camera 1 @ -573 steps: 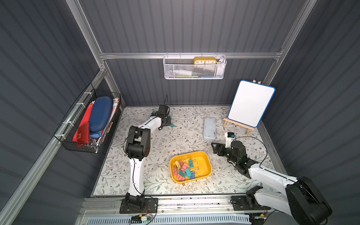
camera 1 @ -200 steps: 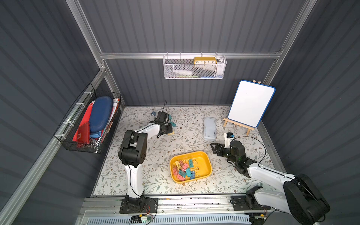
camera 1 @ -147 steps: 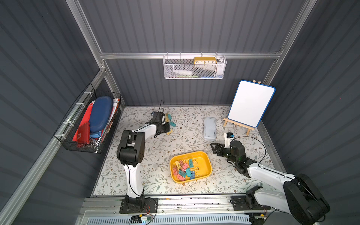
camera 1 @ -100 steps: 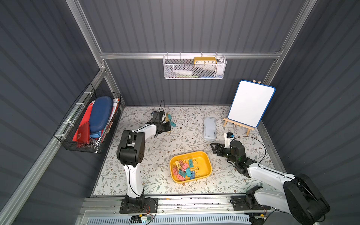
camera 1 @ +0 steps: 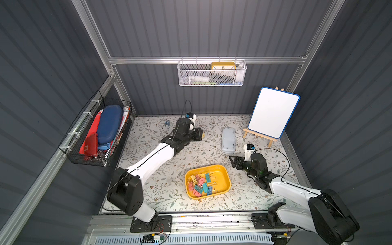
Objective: Put the binder clips in the storage box
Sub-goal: Place the binder clip in the storage box.
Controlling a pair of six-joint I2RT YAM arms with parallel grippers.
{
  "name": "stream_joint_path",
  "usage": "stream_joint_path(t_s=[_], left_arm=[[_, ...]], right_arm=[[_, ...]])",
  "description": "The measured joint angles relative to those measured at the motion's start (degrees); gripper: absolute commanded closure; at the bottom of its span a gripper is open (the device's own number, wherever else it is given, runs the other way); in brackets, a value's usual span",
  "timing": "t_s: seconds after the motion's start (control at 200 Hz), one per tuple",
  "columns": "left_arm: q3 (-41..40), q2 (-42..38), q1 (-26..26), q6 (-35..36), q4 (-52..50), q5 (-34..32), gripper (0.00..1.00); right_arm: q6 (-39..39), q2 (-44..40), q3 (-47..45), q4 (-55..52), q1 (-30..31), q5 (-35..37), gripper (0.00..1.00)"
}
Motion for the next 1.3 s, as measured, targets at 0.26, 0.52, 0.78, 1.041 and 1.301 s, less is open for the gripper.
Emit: stream_joint_path(t_s=[0.26,0.52,0.78,1.041,1.301], left_arm=[[-7.39,-5.22,-22.40,-9.46,-1.90,-11.82,1.00],[-22.40,-5.31,-24.17,-18.91,-1.99,-16.02,1.00],[-24.65,-5.25,-24.17,-23.39,0.74,-19.39,0.92],[-24.06,-1.38,-23.58,-25.22,0.15,-21.53,0.57],[-16.00,-2.19,-11.58,-19.43,-1.90,-20.57,0.17]], right_arm=[[-0.02,0.76,0.02,0.22,0.00,0.24,0.24],[0.00,3.85,0.13,0.81,0.00,0.15,0.24],[0.00,3.87,0.13,0.87,0.00,0.02,0.24],[0.02,3.87,0.13,0.90,0.00,0.00,0.24],[0.02,3.85,0.13,0.87,0.00,-0.02,0.24]])
